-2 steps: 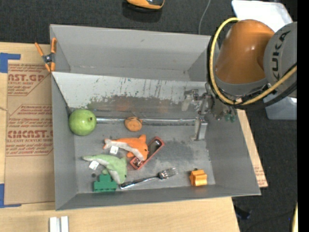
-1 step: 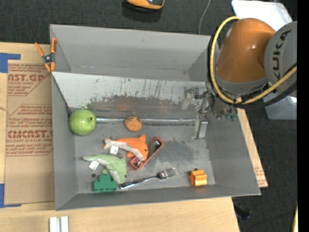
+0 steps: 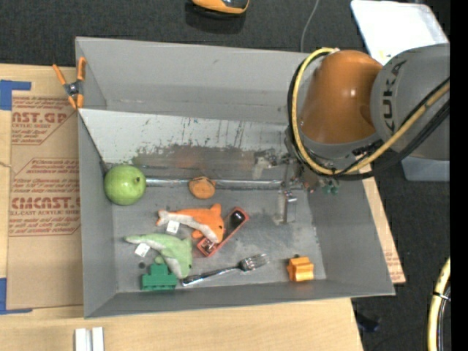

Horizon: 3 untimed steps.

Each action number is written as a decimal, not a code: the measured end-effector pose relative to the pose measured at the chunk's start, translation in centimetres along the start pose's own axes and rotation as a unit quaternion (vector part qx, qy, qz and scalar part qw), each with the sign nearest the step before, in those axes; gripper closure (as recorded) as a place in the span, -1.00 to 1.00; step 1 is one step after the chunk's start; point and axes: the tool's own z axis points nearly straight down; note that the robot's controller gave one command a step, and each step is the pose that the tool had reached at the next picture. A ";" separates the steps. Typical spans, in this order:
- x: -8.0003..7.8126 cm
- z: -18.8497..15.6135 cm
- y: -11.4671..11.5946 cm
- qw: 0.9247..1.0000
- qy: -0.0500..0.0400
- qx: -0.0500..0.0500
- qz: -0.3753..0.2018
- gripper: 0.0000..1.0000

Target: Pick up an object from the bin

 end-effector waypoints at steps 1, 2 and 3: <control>-1.4 1.7 2.5 0.979 -0.002 0.001 -0.203 -1.00; -1.8 4.3 4.6 0.948 0.000 -0.001 -0.318 -1.00; -1.7 10.8 4.9 0.910 -0.002 -0.001 -0.414 -1.00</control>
Offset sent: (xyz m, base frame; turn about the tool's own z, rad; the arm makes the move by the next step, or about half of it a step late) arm 0.0106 0.0536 -0.0515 -0.6915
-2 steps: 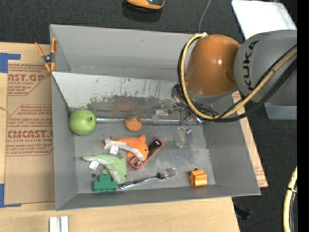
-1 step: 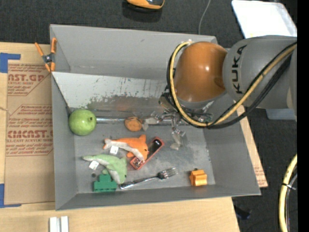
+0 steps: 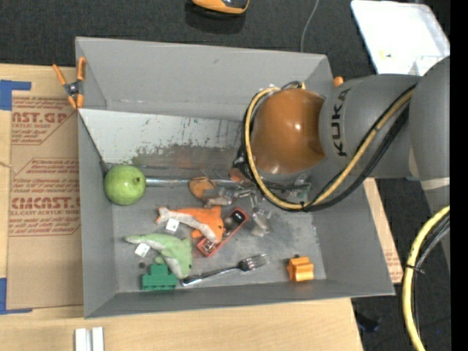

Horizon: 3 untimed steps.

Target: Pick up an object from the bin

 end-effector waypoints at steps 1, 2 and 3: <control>-0.9 -0.4 0.9 0.990 -0.003 0.005 -0.141 1.00; -0.9 -0.4 0.9 0.990 -0.003 0.005 -0.141 1.00; -0.9 -1.0 1.0 0.990 -0.004 0.004 -0.141 1.00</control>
Offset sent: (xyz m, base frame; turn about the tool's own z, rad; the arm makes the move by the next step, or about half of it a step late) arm 0.0000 0.0000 0.0000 0.0000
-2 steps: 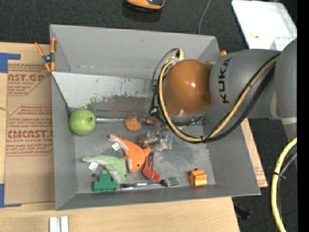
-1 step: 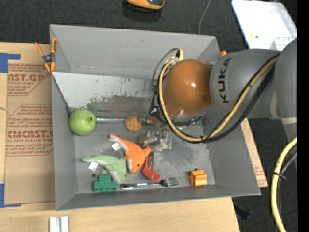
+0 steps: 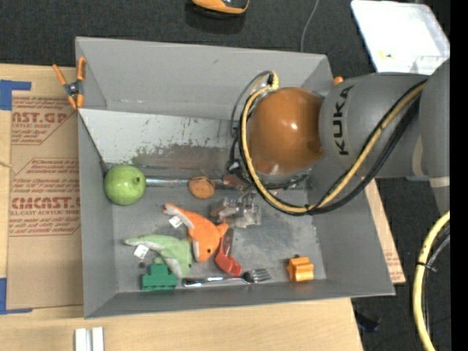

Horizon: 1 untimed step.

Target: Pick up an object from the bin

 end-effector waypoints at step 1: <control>-0.1 -1.7 0.1 1.000 0.000 -0.001 0.000 1.00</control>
Offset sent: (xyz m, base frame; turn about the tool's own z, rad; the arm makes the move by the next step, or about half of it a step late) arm -0.0011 0.0005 0.0651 0.0004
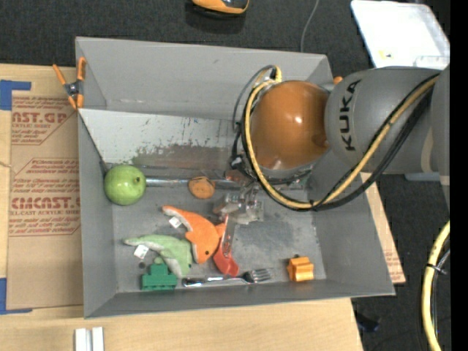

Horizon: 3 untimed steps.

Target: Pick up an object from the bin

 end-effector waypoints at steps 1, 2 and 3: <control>-0.1 -3.3 0.1 1.000 0.000 -0.001 0.000 1.00; -0.2 -5.3 -0.1 1.000 -0.001 0.001 0.001 1.00; -0.3 -5.6 -0.1 1.000 -0.002 0.001 0.001 1.00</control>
Offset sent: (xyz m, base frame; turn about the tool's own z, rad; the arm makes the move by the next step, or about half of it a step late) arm -0.0008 0.0008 0.0427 0.0008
